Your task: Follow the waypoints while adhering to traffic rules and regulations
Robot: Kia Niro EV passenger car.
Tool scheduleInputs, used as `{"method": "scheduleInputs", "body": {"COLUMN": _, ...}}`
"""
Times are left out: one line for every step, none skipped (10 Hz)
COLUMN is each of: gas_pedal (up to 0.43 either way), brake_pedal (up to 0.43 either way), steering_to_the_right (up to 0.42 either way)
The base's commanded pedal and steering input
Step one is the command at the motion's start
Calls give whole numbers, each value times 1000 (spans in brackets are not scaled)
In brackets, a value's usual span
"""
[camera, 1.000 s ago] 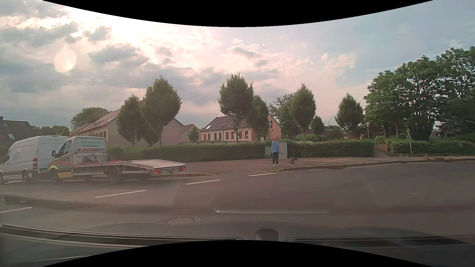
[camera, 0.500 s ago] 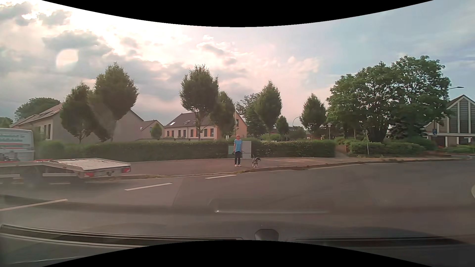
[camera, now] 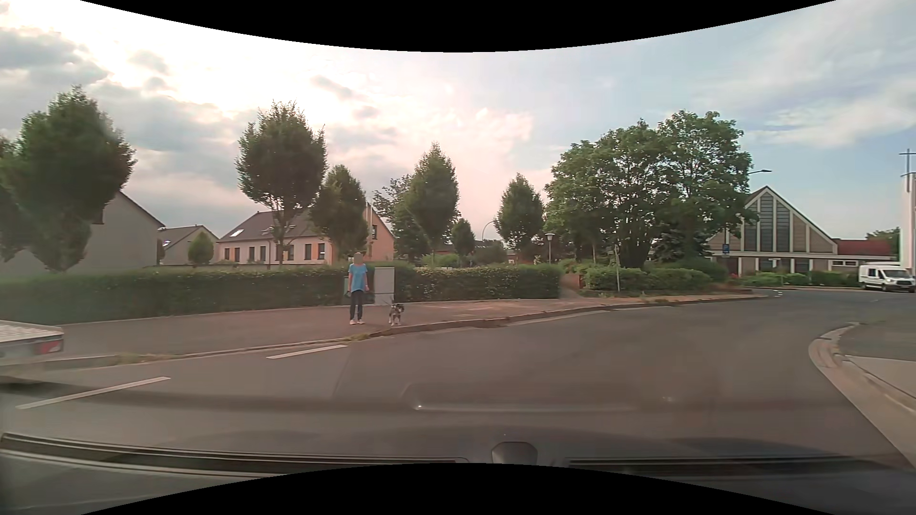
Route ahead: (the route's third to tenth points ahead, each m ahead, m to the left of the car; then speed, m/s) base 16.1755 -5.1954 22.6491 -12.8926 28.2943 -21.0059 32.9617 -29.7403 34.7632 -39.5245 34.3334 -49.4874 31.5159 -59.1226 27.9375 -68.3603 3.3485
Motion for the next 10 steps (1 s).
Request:
{"method": "scheduleInputs", "body": {"gas_pedal": 138, "brake_pedal": 0, "steering_to_the_right": 497}}
{"method": "scheduleInputs", "body": {"gas_pedal": 138, "brake_pedal": 0, "steering_to_the_right": 487}}
{"method": "scheduleInputs", "body": {"gas_pedal": 138, "brake_pedal": 0, "steering_to_the_right": 476}}
{"method": "scheduleInputs", "body": {"gas_pedal": 138, "brake_pedal": 0, "steering_to_the_right": 452}}
{"method": "scheduleInputs", "body": {"gas_pedal": 138, "brake_pedal": 0, "steering_to_the_right": 427}}
{"method": "scheduleInputs", "body": {"gas_pedal": 138, "brake_pedal": 0, "steering_to_the_right": 403}}
{"method": "scheduleInputs", "body": {"gas_pedal": 138, "brake_pedal": 0, "steering_to_the_right": 354}}
{"method": "scheduleInputs", "body": {"gas_pedal": 138, "brake_pedal": 0, "steering_to_the_right": 311}}
{"method": "scheduleInputs", "body": {"gas_pedal": 138, "brake_pedal": 0, "steering_to_the_right": 259}}
{"method": "scheduleInputs", "body": {"gas_pedal": 138, "brake_pedal": 0, "steering_to_the_right": 205}}
